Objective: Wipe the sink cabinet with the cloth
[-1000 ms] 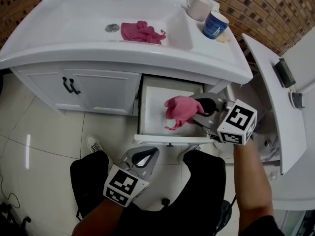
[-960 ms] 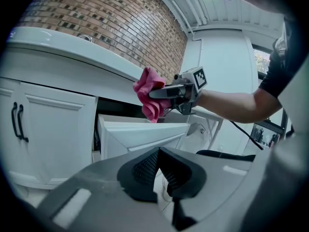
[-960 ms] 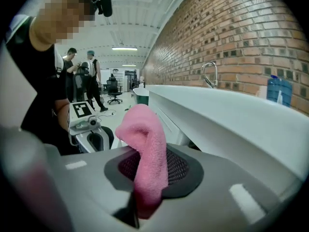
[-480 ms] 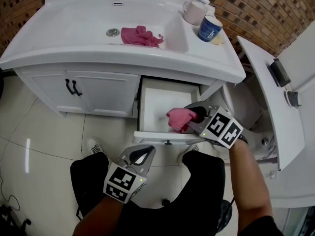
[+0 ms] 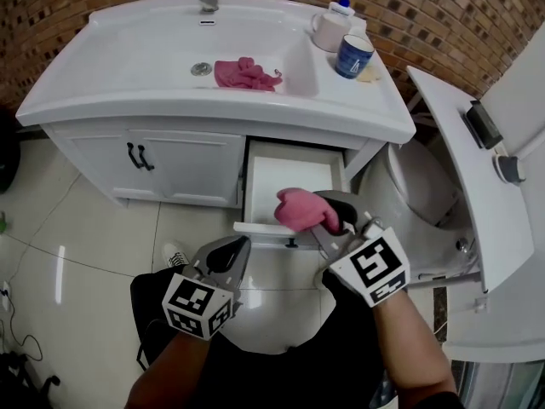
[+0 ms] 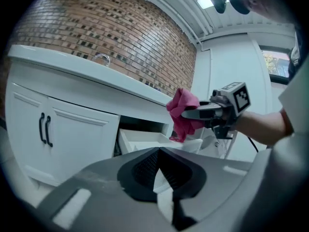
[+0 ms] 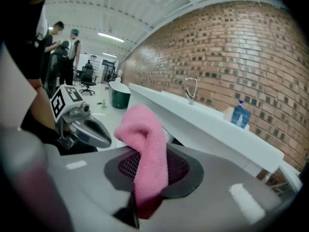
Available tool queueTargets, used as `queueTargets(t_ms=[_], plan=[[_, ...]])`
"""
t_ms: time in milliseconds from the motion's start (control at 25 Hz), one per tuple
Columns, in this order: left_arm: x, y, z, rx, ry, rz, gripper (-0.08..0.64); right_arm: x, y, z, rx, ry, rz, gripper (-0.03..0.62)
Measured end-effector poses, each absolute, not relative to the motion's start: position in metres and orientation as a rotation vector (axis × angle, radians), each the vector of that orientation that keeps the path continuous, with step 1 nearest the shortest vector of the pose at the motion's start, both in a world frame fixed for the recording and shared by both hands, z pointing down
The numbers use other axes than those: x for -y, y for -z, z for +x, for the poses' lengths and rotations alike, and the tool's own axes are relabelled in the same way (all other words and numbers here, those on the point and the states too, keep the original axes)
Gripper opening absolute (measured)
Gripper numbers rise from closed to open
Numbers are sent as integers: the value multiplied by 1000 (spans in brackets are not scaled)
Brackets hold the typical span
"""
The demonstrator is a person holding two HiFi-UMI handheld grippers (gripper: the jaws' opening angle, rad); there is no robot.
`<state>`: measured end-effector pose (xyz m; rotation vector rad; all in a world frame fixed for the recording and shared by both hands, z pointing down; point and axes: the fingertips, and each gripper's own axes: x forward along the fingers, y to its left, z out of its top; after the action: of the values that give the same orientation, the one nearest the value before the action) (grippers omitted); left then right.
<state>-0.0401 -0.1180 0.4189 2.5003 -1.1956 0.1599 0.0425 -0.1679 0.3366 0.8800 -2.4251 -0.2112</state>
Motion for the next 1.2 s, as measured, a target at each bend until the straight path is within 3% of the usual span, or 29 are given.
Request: queueTargets(t_ms=[200, 320, 640, 1200], plan=[[109, -409, -82, 1332, -174, 2447, 6, 136, -352, -50, 2544, 193, 794, 81], [102, -410, -93, 1357, -201, 2419, 6, 136, -384, -57, 2500, 115, 813, 81], [97, -407, -70, 1282, -186, 2422, 6, 149, -398, 11, 2307, 140, 1046, 82], [81, -405, -23, 1236, -205, 2438, 6, 142, -404, 209, 2198, -136, 1539, 83]])
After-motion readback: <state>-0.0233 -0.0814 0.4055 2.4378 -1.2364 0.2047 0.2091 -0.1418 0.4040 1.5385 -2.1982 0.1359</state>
